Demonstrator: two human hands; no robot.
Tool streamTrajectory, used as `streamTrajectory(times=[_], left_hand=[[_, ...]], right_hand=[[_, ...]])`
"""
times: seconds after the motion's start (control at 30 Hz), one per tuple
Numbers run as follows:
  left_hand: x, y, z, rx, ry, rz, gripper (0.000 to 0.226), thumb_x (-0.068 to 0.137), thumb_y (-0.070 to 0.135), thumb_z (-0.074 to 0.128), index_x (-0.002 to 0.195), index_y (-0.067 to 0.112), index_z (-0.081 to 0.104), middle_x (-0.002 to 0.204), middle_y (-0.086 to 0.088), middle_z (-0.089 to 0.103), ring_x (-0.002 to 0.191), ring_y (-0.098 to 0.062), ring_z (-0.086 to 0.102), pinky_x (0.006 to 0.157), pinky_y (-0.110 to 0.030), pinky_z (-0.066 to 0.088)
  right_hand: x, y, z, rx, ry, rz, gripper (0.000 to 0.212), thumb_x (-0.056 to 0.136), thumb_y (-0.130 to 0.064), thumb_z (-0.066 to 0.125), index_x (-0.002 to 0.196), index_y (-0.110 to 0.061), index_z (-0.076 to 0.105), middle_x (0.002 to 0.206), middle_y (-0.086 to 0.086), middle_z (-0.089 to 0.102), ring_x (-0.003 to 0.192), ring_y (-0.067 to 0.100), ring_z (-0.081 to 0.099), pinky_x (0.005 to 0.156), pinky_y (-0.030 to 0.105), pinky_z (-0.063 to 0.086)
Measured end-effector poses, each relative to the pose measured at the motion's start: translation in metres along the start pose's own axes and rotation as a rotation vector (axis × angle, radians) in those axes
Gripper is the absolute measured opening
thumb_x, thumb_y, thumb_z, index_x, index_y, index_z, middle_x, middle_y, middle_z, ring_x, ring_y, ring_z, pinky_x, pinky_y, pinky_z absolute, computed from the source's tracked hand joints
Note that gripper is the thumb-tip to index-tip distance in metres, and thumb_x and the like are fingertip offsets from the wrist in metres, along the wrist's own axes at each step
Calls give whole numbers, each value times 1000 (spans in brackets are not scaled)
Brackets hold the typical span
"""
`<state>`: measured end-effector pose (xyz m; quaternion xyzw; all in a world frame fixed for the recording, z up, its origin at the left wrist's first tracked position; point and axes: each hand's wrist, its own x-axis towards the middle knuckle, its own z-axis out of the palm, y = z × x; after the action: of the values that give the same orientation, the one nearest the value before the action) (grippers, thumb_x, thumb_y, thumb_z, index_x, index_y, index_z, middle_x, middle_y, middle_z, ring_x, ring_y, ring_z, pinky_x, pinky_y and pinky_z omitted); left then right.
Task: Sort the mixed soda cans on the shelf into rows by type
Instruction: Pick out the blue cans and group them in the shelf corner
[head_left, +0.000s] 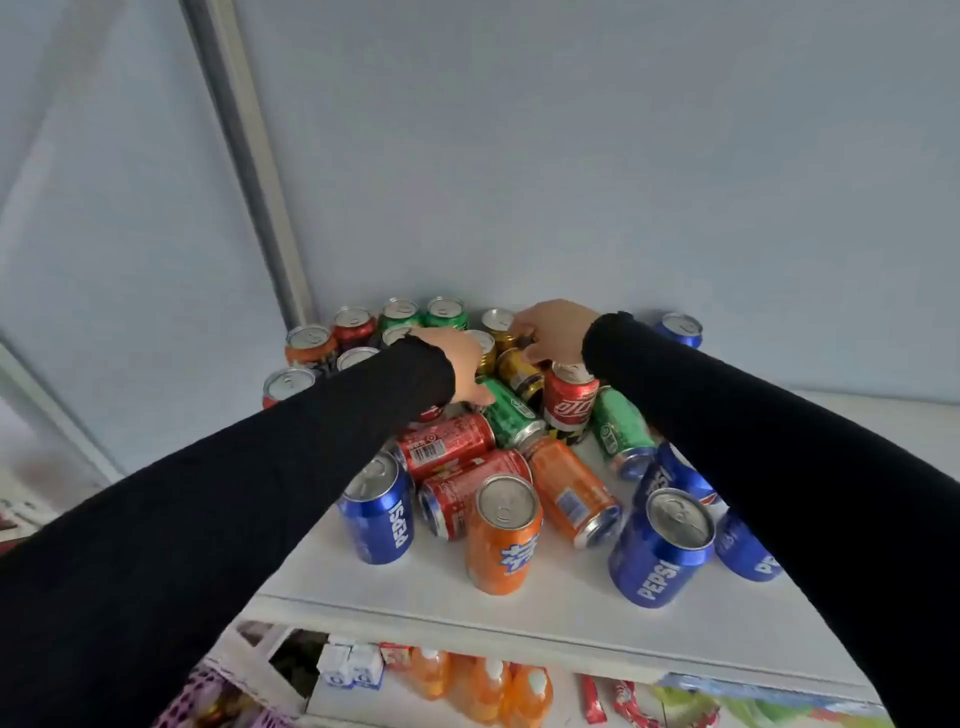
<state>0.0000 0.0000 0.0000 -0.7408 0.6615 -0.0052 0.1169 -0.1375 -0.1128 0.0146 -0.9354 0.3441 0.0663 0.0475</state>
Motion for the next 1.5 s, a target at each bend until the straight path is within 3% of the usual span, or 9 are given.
streamTrajectory(times=[0.2,0.4,0.5,0.83,0.97,1.1,1.23,1.33,1.5], left_hand=[[13,11,3,-65,-178,-80,82,87,78,48,121,5,63,93,-5,61,83,-21,57,67,-30,43],[22,20,13,-143,-265,-187,93,76,86,53,129,10,59,116,-8,67,89,-21,58,75,-30,47],[24,23,9,-164,-290,-242,96,72,87,57,129,10,58,105,-7,63,88,-20,57,76,-31,48],[17,35,2,-223,-196,-316,81,67,81,69,109,12,61,79,1,57,72,-17,57,60,-29,43],[8,40,-1,-162,-35,-291,69,73,71,72,113,17,57,96,1,59,98,-24,63,75,-34,42],[1,41,0,-97,133,-254,68,76,63,75,124,20,55,115,1,66,107,-26,63,72,-35,42],[-1,43,-1,-21,219,-227,49,84,49,74,118,19,54,111,-1,63,102,-26,61,64,-34,36],[-2,39,-2,-4,253,-193,31,88,41,72,104,23,52,105,1,60,100,-25,59,63,-34,34],[-5,37,2,-10,280,-122,24,86,29,72,84,20,50,89,3,54,85,-24,56,57,-30,30]], right_hand=[[37,-9,4,-202,-242,-23,54,90,-29,71,141,-22,53,126,5,64,111,27,61,95,40,52],[48,-2,3,-173,-403,-100,59,84,-29,79,136,-23,54,126,3,63,114,28,60,100,48,51],[52,2,6,-217,-432,-163,67,83,-29,80,141,-19,49,129,6,61,118,30,60,99,44,52],[51,0,14,-318,-369,-214,72,74,-41,86,134,-14,58,120,5,69,106,25,66,84,35,54],[51,1,12,-308,-286,-228,63,66,-38,92,115,-11,64,103,5,72,90,24,69,82,39,59],[43,12,10,-290,-73,-305,54,71,-27,88,111,-10,56,99,7,69,80,25,67,57,33,54],[36,25,6,-219,5,-317,30,81,-21,80,93,-17,53,95,4,62,85,26,60,72,36,51],[32,32,7,-139,61,-329,37,82,-16,76,71,-23,41,82,4,59,76,26,57,67,35,47],[26,37,19,-42,72,-327,26,82,-15,73,67,-19,52,68,-2,58,71,25,60,60,30,43]])
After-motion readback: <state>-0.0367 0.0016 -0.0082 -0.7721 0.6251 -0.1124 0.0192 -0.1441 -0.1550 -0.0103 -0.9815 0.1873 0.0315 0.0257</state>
